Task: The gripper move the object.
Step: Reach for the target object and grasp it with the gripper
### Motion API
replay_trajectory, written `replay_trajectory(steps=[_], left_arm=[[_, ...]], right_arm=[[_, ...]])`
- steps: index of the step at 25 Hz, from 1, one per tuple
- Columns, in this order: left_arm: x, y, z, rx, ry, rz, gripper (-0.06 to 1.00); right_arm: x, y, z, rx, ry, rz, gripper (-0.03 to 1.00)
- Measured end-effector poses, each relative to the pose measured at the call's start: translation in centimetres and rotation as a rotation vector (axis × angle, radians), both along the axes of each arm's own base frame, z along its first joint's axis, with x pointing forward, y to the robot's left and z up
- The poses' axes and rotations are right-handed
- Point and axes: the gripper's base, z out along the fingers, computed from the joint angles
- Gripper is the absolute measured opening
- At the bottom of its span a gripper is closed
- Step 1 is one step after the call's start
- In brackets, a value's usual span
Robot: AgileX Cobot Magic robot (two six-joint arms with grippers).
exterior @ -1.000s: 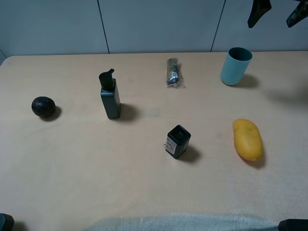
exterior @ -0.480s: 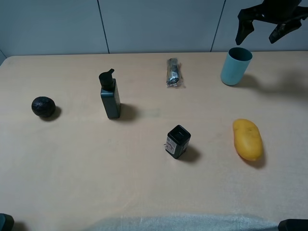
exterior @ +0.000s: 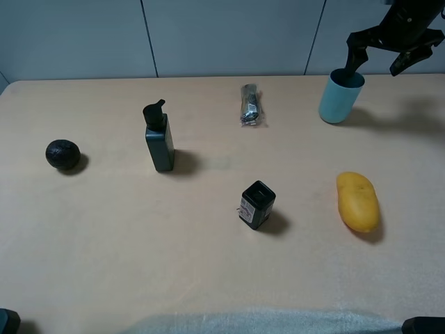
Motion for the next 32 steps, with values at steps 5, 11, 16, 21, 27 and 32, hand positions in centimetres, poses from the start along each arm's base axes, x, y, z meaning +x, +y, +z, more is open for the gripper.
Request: replay_trajectory(steps=[5,11,16,21,27,32], left_arm=[[0.0,0.0,0.0,0.0,0.0,0.0,0.91],[0.0,0.0,0.0,0.0,0.0,0.0,0.91],[0.0,0.0,0.0,0.0,0.0,0.0,0.91],[0.0,0.0,0.0,0.0,0.0,0.0,0.91],[0.0,0.0,0.0,0.0,0.0,0.0,0.91],[0.0,0.0,0.0,0.0,0.0,0.0,0.91]], right_arm=[[0.3,-1.6,-1.2,0.018,0.019,-0.043,0.69],[0.6,-1.5,-3.1,0.062,0.051,-0.064,0.69],[0.9,-1.4,-4.6,0.078,0.069,-0.07,0.69],[1.0,-1.2,-5.5,0.098,0.089,-0.078,0.69],[1.1,-1.0,-6.7,0.13,0.115,-0.092,0.69],[1.1,-0.8,-7.0,0.145,0.12,-0.098,0.67]])
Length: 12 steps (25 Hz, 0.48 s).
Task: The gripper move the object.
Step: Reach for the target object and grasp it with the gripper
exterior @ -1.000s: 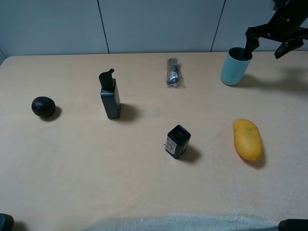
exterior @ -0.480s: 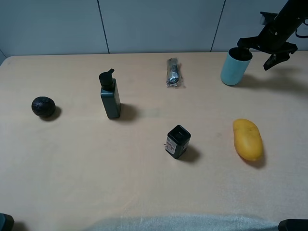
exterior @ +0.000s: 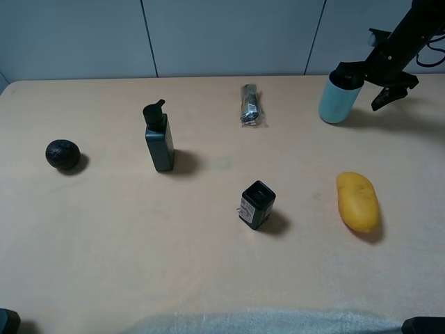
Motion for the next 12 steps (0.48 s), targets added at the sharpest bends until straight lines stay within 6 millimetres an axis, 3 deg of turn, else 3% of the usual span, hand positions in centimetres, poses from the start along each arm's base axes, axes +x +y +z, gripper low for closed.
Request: replay_trajectory(steps=[12], left_arm=[[0.0,0.0,0.0,0.0,0.0,0.0,0.91]], right_arm=[[-0.08,0.4,0.07,0.05,0.014,-0.02,0.43]])
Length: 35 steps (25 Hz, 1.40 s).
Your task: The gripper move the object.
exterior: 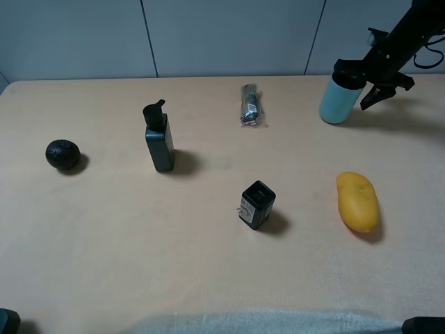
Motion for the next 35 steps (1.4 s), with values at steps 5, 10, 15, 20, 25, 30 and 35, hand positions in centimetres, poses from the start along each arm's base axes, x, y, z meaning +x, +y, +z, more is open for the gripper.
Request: replay_trajectory(steps=[5,10,15,20,25,30,35], left_arm=[[0.0,0.0,0.0,0.0,0.0,0.0,0.91],[0.0,0.0,0.0,0.0,0.0,0.0,0.91],[0.0,0.0,0.0,0.0,0.0,0.0,0.91],[0.0,0.0,0.0,0.0,0.0,0.0,0.91],[0.0,0.0,0.0,0.0,0.0,0.0,0.91],[0.0,0.0,0.0,0.0,0.0,0.0,0.91],[0.0,0.0,0.0,0.0,0.0,0.0,0.91]], right_arm=[[-0.1,0.1,0.0,0.016,0.014,-0.003,0.29],[-0.1,0.2,0.0,0.022,0.013,-0.006,0.2],[-0.1,0.3,0.1,0.036,0.014,-0.012,0.06],[-0.1,0.3,0.1,0.039,0.016,-0.013,0.02],[-0.1,0.3,0.1,0.039,0.016,-0.012,0.02],[0.5,0.4,1.7,0.043,0.003,0.004,0.02],[1.4,0.4,4.6,0.053,-0.025,0.01,0.02]])
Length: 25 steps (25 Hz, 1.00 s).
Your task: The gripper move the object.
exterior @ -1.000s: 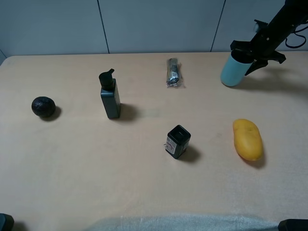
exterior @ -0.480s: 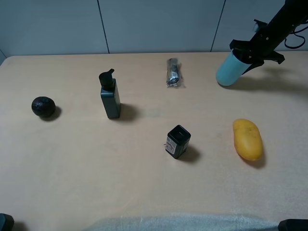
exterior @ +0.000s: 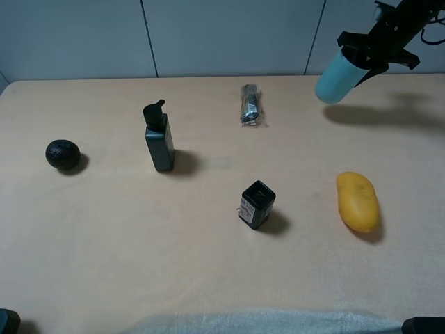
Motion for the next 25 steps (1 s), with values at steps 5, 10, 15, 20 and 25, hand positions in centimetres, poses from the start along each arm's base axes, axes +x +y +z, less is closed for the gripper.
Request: replay_trajectory(steps=[5,10,15,20,25], left_arm=[[0.0,0.0,0.0,0.0,0.0,0.0,0.91],[0.0,0.0,0.0,0.0,0.0,0.0,0.91],[0.0,0.0,0.0,0.0,0.0,0.0,0.91],[0.0,0.0,0.0,0.0,0.0,0.0,0.91],[0.0,0.0,0.0,0.0,0.0,0.0,0.91]], right_arm=[[-0.2,0.0,1.5,-0.004,0.0,-0.003,0.02],[-0.7,-0.3,3.4,-0.041,-0.02,0.002,0.02],[-1.5,0.8,6.6,-0.084,-0.084,0.026,0.02],[-2.6,3.2,9.6,-0.116,-0.15,0.07,0.02],[-3.9,5.5,11.9,-0.126,-0.197,0.11,0.02]])
